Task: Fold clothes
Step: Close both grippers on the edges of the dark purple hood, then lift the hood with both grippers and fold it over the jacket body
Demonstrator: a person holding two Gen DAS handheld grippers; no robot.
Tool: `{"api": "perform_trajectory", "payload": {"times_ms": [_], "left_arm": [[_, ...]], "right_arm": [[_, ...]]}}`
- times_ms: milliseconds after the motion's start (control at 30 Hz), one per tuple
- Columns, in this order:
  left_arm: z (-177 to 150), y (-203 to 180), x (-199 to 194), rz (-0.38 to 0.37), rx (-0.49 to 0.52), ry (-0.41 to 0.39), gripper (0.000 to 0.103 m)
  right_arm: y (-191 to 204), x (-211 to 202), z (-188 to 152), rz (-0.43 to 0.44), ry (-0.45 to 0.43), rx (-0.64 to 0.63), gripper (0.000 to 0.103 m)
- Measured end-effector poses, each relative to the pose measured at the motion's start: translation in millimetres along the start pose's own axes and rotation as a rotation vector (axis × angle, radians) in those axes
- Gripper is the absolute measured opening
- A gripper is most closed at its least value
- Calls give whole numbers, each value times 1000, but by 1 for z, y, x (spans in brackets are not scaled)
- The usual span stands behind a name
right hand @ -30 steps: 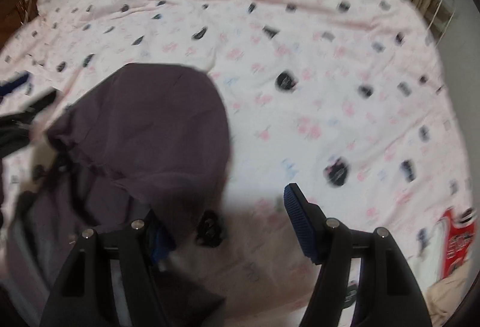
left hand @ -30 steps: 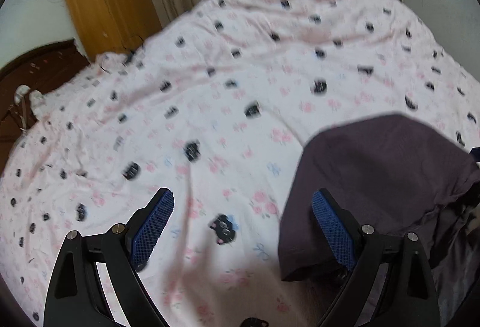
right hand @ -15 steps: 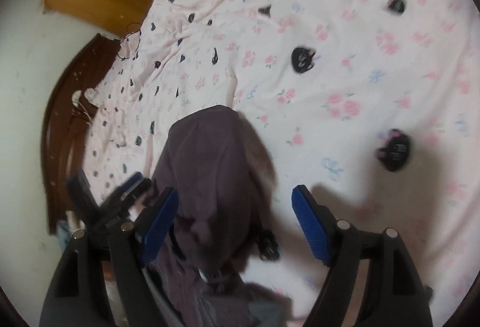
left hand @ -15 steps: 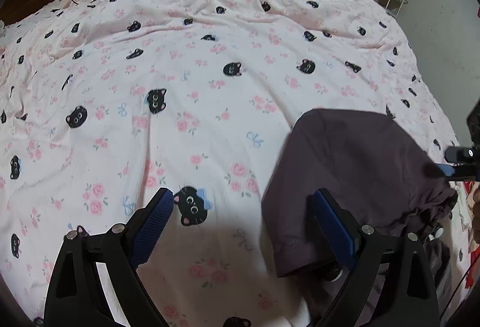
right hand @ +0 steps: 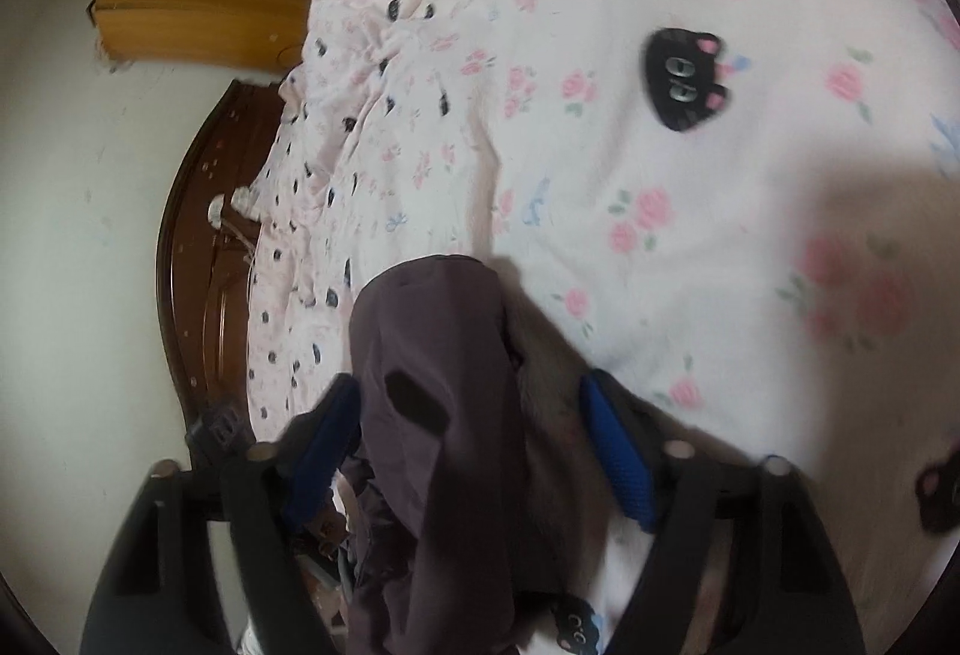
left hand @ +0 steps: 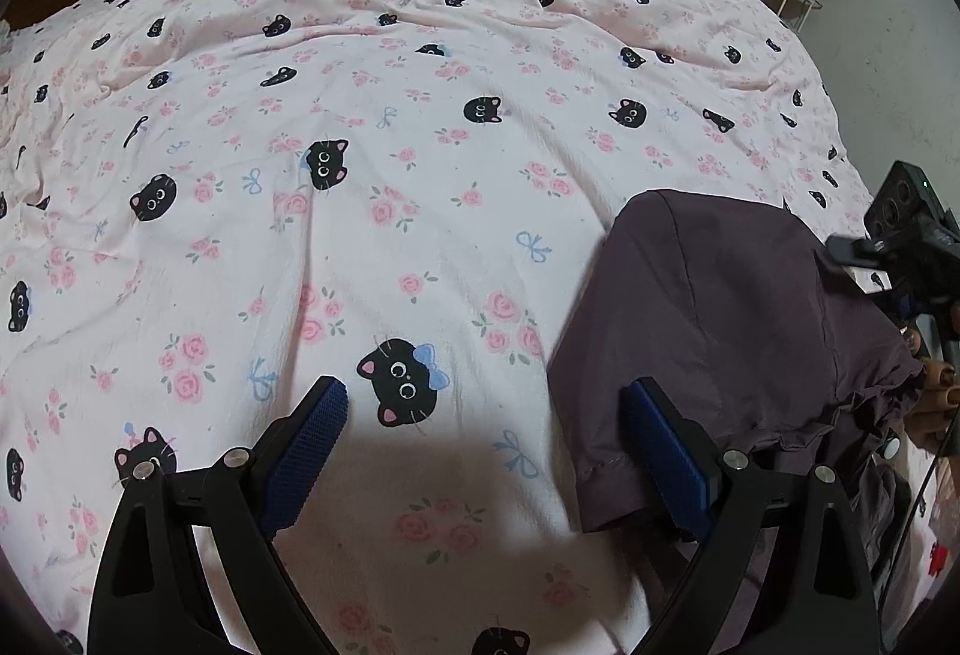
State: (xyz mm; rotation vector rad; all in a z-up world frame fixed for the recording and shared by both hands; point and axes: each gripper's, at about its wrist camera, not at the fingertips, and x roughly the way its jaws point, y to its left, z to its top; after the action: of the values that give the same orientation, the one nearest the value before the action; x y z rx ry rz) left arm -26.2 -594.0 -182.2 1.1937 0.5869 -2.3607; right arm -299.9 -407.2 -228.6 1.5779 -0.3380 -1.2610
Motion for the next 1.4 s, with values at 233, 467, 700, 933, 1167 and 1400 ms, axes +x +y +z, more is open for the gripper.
{"api": "perform_trajectory", "payload": {"times_ms": [233,467,700,933,1167,1400], "left_arm": [[1,-1,4,-22,26,-1,92],[4,-12,5,-109,68,9,42],[3,-23,7,-141,83,29,14],[12,-11,10,-158,12,53,18],[29,6,29,-257,-40,124,54],[33,-3,45,-357,-24,179,45]], "right_arm": [[18,12,-1,-79,72,-120,8],[27,9,-8,-134,70,-192,5],[35,0,-13,-165,69,-227,5],[48,-11,-17,-165,57,-273,3],[45,-10,-17,-183,62,-274,3],[40,-8,-15,-186,70,-265,3]]}}
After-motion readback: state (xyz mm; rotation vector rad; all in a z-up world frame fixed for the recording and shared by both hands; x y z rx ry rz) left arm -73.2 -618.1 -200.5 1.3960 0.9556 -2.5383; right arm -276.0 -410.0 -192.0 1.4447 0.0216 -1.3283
